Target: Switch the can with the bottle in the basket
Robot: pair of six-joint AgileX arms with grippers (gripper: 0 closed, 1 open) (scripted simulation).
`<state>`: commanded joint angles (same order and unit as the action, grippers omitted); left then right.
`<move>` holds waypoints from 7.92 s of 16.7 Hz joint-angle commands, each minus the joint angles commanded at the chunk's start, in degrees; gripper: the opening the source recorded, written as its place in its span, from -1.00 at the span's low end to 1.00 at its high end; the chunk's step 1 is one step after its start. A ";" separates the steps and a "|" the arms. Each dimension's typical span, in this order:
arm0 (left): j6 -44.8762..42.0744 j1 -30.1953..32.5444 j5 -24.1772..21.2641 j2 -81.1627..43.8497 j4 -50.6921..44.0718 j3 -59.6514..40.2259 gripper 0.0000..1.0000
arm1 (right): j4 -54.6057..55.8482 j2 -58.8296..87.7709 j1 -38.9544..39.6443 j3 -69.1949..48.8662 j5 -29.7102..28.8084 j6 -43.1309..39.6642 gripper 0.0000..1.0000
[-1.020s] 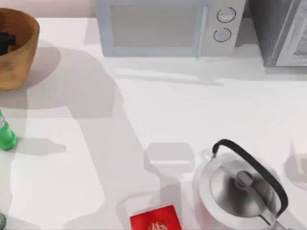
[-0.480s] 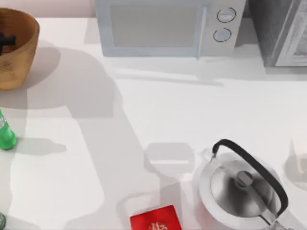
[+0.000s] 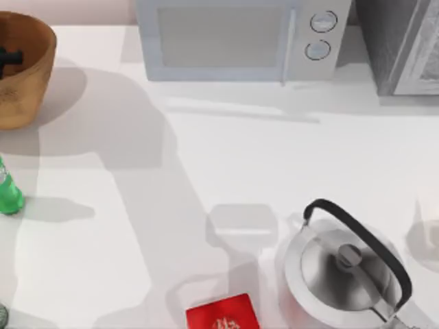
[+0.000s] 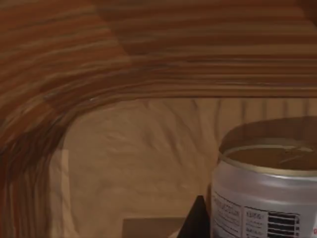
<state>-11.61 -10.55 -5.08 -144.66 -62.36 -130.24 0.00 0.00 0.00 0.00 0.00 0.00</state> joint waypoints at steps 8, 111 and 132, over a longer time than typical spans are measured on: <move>5.35 3.81 7.36 25.67 11.47 19.80 -1.00 | 0.00 0.00 0.00 0.00 0.00 0.00 1.00; 10.10 31.70 -66.59 -2.16 137.22 59.72 0.51 | 0.00 0.00 0.00 0.00 0.00 0.00 1.00; 9.46 25.14 -53.37 17.10 123.75 70.54 1.00 | 0.00 0.00 0.00 0.00 0.00 0.00 1.00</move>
<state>-2.15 14.58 -58.44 -127.56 61.39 -59.70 0.00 0.00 0.00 0.00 0.00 0.00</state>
